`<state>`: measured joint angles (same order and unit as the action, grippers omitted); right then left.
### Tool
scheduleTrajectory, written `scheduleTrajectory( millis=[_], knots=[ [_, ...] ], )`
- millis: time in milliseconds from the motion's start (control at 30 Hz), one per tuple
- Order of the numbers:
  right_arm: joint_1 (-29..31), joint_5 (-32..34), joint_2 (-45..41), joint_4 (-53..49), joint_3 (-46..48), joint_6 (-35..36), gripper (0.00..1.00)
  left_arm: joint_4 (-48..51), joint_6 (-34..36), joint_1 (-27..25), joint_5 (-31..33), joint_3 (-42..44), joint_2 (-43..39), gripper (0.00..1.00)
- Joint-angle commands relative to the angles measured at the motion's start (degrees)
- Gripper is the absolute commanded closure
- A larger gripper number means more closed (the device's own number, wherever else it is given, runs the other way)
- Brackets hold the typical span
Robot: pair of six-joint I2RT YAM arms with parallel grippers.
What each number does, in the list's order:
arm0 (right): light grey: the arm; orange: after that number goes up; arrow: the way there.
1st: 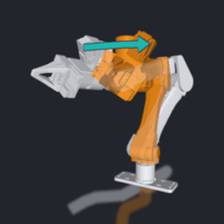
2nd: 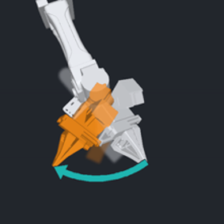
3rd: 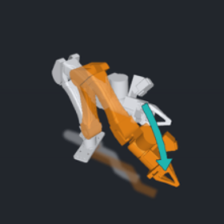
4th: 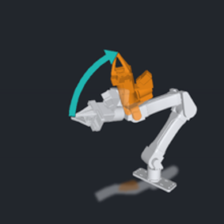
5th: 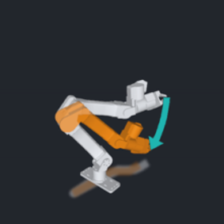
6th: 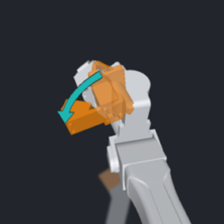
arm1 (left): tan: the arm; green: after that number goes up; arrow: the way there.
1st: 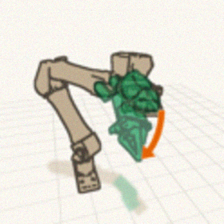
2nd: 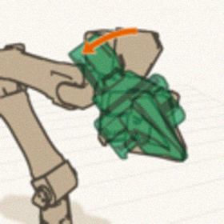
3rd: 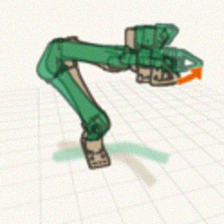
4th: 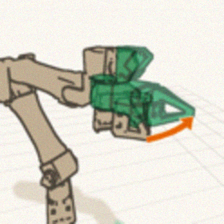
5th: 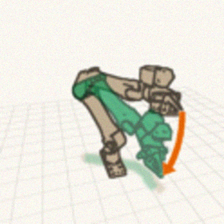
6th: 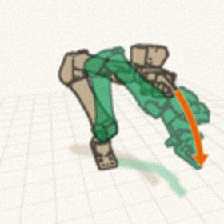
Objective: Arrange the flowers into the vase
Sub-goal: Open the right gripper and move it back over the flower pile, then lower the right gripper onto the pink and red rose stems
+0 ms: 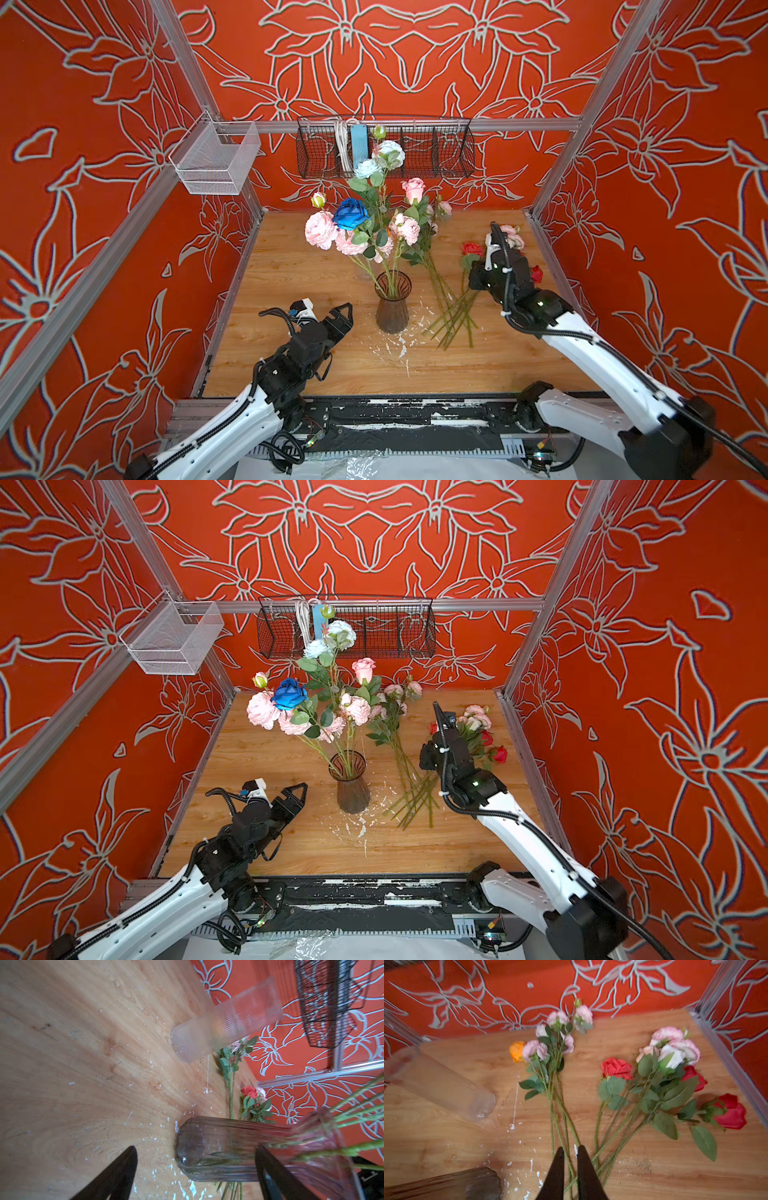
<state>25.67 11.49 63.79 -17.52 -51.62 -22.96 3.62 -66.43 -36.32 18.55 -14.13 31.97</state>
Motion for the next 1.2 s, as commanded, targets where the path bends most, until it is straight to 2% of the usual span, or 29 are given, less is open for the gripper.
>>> scheduleTrajectory(
  millis=[0,100,233,333,433,600,667,733,833,1033,1167],
  knots=[
    [-1.52,-10.1,6.85,-0.27,-2.37,0.24,0.77,-4.67,-2.25,0.47,-0.69,-1.08,4.94,0.12],
    [-1.76,-14.05,17.23,0.07,-6.38,-0.16,0.75,-7.6,-0.4,0.46,-2.99,-3.21,10.41,0.11],
    [-1.58,-22.43,31.84,-0.18,-13.94,-1.77,0.78,-7.36,2.99,0.46,-7.43,-8.11,18.12,0.11],
    [-1.2,-23.48,38.05,3.34,-15.84,-3.41,0.78,-8.43,4.5,0.46,-8.94,-9.75,21.12,0.1],
    [-0.81,-23.25,42.19,2.64,-18.16,-3.84,0.78,-9.9,4.82,0.46,-9.1,-10.21,21.81,0.1],
    [-0.53,-21.31,43.3,3.16,-16.43,-3.68,0.78,-10.74,4.81,0.46,-8.27,-10.13,21.58,0.1],
    [-0.53,-20.43,43.08,2.84,-15.76,-3.67,0.81,-10.76,4.82,0.46,-8.26,-10.19,21.48,0.1],
    [-0.51,-20.7,41.95,3.55,-14.5,-3.8,0.85,-10.49,4.99,0.46,-8.35,-10.5,21.34,0.1],
    [-0.53,-22.28,39.31,3.88,-13.45,-3.85,0.85,-9.48,6.08,0.46,-8.53,-11.26,20.37,0.1],
    [-0.78,-21.94,32.65,5.01,-9.54,-2.04,0.81,-5.73,6.72,0.46,-6.66,-11.54,15.98,0.1],
    [-0.8,-20.28,32.64,4.07,-8.81,-1.82,0.76,-5.39,3.95,0.46,-3.17,-8.45,10.78,0.1]
  ],
)
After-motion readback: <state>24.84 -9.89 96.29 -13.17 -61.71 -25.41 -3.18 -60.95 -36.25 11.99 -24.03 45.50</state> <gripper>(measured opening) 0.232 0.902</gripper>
